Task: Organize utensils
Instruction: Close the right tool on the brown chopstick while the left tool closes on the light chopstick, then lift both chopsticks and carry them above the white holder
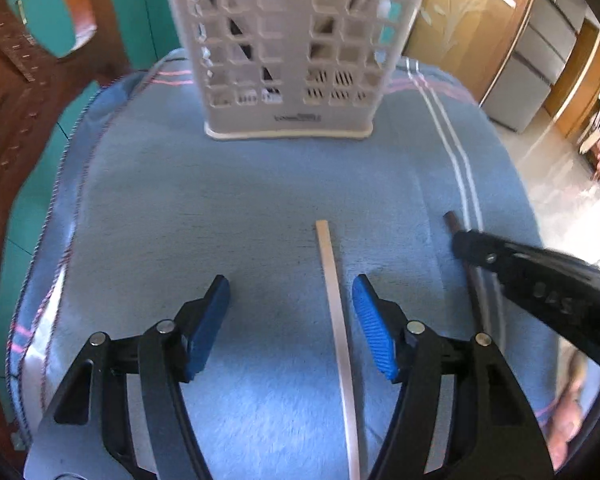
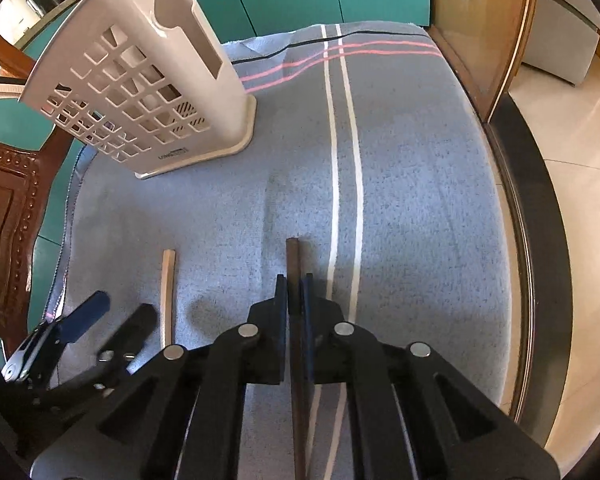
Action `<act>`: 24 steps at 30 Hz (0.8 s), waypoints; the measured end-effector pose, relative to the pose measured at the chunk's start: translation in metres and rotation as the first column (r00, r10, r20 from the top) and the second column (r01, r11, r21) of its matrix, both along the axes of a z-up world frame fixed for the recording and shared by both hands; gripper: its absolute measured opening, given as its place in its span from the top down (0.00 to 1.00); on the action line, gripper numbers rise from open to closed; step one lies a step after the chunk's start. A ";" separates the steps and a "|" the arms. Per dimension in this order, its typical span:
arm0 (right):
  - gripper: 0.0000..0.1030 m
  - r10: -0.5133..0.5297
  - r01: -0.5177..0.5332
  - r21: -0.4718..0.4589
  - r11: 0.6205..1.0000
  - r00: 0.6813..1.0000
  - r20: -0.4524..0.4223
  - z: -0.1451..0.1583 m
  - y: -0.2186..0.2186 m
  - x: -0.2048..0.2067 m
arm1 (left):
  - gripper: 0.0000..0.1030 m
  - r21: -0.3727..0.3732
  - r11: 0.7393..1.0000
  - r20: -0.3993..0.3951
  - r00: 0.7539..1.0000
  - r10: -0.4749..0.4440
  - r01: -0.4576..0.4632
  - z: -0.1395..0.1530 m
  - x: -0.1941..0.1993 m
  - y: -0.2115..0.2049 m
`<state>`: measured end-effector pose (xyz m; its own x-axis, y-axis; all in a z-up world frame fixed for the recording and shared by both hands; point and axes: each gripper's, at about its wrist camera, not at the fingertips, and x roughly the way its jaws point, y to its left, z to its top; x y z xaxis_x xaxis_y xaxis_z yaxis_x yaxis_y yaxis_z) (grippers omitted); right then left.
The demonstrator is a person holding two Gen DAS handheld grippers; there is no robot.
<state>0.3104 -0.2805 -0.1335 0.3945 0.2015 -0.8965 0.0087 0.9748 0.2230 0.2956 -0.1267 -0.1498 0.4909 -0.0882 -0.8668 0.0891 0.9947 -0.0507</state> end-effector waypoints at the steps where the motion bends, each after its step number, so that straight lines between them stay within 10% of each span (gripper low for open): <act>1: 0.92 0.002 -0.002 -0.007 1.000 1.000 0.005 -0.005 0.001 0.005 | 0.37 0.031 1.000 0.019 1.000 -0.005 0.005 -0.001 0.003 -0.004; 4: 0.91 0.035 -0.034 -0.048 0.998 0.999 0.018 -0.006 0.010 0.006 | 0.39 0.021 1.000 0.035 0.999 -0.003 0.002 -0.002 0.011 -0.006; 8: 0.85 0.121 -0.108 -0.190 0.976 0.991 0.061 -0.006 0.038 0.002 | 0.90 0.044 0.998 0.062 0.997 -0.036 0.033 0.001 0.014 -0.015; 15: 0.94 0.142 -0.133 -0.110 0.985 0.986 0.083 0.004 0.039 -0.008 | 0.93 -0.047 0.999 0.099 0.995 0.011 -0.007 0.020 0.008 0.001; 24: 0.94 0.084 -0.112 0.085 0.990 0.954 0.289 0.095 0.000 -0.064 | 0.93 -0.132 0.991 0.379 0.924 0.045 0.006 0.140 -0.056 0.040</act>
<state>0.2461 -0.2808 -0.0389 0.6039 0.3340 -0.7237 -0.1636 0.9406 0.2975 0.2400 -0.0865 -0.0103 0.7841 -0.1731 -0.5960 0.1077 0.9837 -0.1440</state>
